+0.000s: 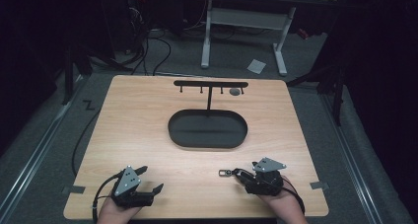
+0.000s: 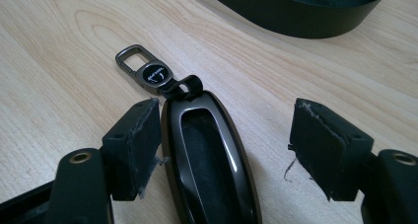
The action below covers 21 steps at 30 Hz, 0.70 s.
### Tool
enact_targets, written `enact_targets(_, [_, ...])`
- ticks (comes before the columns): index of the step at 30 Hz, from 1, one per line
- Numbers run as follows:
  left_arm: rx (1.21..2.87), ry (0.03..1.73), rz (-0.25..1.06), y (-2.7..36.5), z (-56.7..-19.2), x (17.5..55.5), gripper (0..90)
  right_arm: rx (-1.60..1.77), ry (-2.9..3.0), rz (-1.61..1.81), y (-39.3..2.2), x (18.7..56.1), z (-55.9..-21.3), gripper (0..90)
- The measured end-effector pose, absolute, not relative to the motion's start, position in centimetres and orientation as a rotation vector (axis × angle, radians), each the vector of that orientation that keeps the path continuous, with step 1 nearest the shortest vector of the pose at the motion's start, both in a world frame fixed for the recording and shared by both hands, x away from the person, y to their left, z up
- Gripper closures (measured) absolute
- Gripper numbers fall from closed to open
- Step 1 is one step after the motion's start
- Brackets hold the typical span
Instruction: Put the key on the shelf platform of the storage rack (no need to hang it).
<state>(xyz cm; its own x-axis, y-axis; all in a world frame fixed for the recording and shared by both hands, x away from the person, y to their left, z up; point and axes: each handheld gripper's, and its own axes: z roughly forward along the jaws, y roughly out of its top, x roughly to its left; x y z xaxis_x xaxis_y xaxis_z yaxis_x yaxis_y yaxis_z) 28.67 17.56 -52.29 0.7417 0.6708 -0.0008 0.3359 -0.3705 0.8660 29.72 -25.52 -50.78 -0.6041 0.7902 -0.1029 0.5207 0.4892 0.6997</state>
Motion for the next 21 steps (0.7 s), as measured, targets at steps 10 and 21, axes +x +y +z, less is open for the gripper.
enact_targets(10, [1.972, 0.763, 0.436, 17.8, -52.2, 28.6, 18.0, 1.017, 2.436, 0.751, -24.5, 30.5, -49.8, 32.5])
enact_targets(21, [1.969, 0.761, 0.432, 18.0, -52.1, 28.5, 18.1, 1.029, 2.590, 0.585, -23.5, 31.5, -48.9, 33.3])
